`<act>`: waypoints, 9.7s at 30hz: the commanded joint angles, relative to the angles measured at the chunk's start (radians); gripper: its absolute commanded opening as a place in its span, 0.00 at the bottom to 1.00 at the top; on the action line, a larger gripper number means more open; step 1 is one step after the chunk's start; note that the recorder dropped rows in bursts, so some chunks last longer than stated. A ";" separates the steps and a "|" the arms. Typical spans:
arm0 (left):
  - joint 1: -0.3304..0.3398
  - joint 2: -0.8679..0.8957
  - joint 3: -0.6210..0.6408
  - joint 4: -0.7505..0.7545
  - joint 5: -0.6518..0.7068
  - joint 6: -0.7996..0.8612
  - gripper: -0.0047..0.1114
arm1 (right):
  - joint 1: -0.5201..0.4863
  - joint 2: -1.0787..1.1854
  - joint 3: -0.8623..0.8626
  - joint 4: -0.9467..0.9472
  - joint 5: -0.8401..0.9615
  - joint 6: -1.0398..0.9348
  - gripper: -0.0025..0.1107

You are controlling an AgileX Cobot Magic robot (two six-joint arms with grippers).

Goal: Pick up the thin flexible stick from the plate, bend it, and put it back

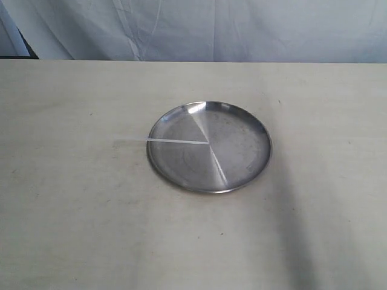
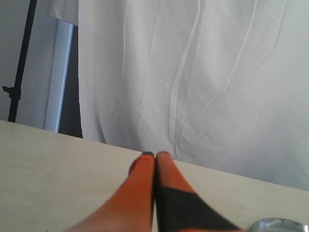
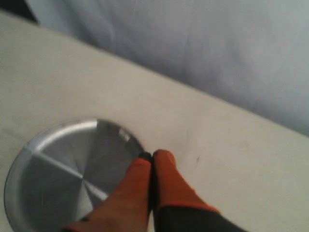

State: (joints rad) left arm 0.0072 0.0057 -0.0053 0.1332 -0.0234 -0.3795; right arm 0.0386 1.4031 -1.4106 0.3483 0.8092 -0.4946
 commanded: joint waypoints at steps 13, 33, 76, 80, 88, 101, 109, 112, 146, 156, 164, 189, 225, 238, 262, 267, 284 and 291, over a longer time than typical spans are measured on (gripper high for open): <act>0.001 -0.006 0.005 -0.003 0.001 -0.002 0.04 | 0.452 0.797 -0.469 -0.368 0.276 -0.132 0.45; 0.001 -0.006 0.005 -0.003 0.001 -0.002 0.04 | 0.461 0.855 -0.469 -0.276 0.187 -0.257 0.45; 0.001 -0.006 0.005 -0.002 0.001 -0.002 0.04 | 0.485 1.016 -0.469 -0.348 0.044 -0.200 0.56; 0.001 -0.006 0.005 -0.002 0.001 -0.002 0.04 | 0.497 1.031 -0.469 -0.348 0.083 -0.184 0.28; 0.001 -0.006 0.005 -0.002 0.001 -0.002 0.04 | 0.501 1.007 -0.469 -0.342 0.145 -0.111 0.02; 0.001 -0.006 0.005 -0.002 0.001 -0.002 0.04 | 0.499 0.823 -0.469 -0.342 0.147 0.058 0.01; 0.001 -0.006 0.005 -0.002 0.001 -0.002 0.04 | 0.499 0.696 -0.469 -0.317 0.268 0.133 0.01; 0.001 -0.006 0.005 -0.002 0.001 -0.002 0.04 | 0.499 0.650 -0.462 -0.249 0.315 0.133 0.01; 0.001 0.292 -0.233 1.239 -0.617 -1.600 0.04 | 0.499 -0.266 0.724 0.852 -0.022 -0.458 0.01; -0.006 0.623 -0.233 1.151 -1.007 -1.647 0.51 | 0.566 -0.252 0.739 1.016 -0.055 -0.500 0.01; -0.113 0.720 -0.234 1.032 -1.029 -1.661 0.62 | 0.694 -0.145 0.736 1.199 -0.139 -0.617 0.01; -0.255 1.003 -0.426 1.034 -1.023 -1.388 0.37 | 0.701 -0.119 0.736 1.396 -0.125 -0.770 0.01; -0.269 1.032 -0.428 0.950 -1.059 -1.322 0.04 | 0.701 -0.110 0.736 1.307 -0.286 -0.787 0.53; -0.269 1.032 -0.428 0.982 -1.068 -1.366 0.04 | 0.701 0.004 0.736 1.385 -0.076 -0.789 0.02; -0.637 1.173 -0.717 1.352 -0.788 -1.415 0.04 | 0.701 -0.421 0.736 0.898 -0.368 -0.338 0.01; -0.668 1.174 -0.799 1.339 -0.775 -1.392 0.04 | 0.701 -0.350 0.736 0.773 -0.253 -0.213 0.01; -0.668 1.295 -0.757 1.512 -0.651 -1.373 0.04 | 0.701 -0.481 0.736 0.830 -0.330 -0.298 0.01; -0.668 1.295 -0.806 1.337 -0.828 -1.368 0.04 | 0.701 -0.409 0.736 0.295 -0.319 0.137 0.01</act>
State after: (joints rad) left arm -0.6428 1.3129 -0.7797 1.5052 -0.6918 -1.7618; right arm 0.7507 0.9447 -0.6719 0.7687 0.5538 -0.4474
